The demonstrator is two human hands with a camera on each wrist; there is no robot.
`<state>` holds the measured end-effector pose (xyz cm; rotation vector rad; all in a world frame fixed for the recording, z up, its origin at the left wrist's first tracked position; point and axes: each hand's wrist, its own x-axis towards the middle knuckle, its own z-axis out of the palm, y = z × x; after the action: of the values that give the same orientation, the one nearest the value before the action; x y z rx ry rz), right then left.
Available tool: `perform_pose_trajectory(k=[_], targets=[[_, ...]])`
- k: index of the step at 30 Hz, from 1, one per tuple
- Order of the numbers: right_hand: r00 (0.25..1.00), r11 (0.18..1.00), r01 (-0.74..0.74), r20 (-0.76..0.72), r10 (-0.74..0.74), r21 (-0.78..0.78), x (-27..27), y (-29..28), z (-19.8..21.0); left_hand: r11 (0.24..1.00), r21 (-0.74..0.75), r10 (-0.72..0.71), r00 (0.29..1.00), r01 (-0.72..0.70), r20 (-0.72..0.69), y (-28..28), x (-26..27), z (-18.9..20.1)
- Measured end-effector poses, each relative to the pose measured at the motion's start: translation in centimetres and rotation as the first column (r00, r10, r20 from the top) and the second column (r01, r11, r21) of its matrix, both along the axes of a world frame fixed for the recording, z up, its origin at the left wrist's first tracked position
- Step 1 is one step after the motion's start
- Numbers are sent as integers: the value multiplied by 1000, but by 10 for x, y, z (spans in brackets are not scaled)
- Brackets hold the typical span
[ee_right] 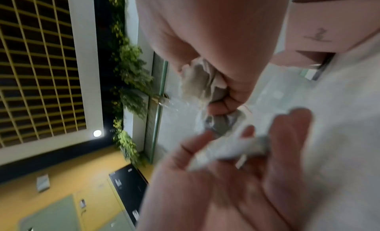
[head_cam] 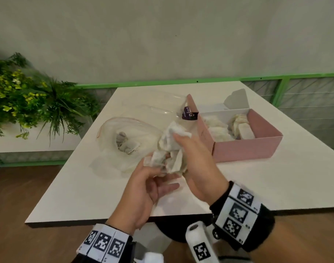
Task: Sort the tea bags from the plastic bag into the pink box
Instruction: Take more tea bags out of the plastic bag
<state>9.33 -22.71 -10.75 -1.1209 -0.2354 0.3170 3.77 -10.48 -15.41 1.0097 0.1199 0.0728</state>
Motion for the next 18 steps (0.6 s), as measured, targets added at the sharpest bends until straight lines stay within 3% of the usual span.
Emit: perform_pose_trajectory(k=[3,5,8,11,15,18], targets=[[996,983,56,79,-43,-176,-8,8,-29,997,51,-61,998,59,36,1,-6,-1],[967,948,117,253,-40,-296,-8,8,-40,988,141,-72,997,67,29,-1,-5,-2],[883,825,184,459,101,-535,-3,4,-55,985,163,-70,997,66,23,-2,-2,1],[819,729,227,531,216,-646,-2,1,-67,989,126,-72,997,73,-8,0,2,5],[822,751,204,526,217,-628,-8,-3,-69,995,100,2,996,7,-84,0,11,3],[909,873,72,393,142,-482,-11,-9,-61,997,66,42,994,-35,-105,2,12,-1]])
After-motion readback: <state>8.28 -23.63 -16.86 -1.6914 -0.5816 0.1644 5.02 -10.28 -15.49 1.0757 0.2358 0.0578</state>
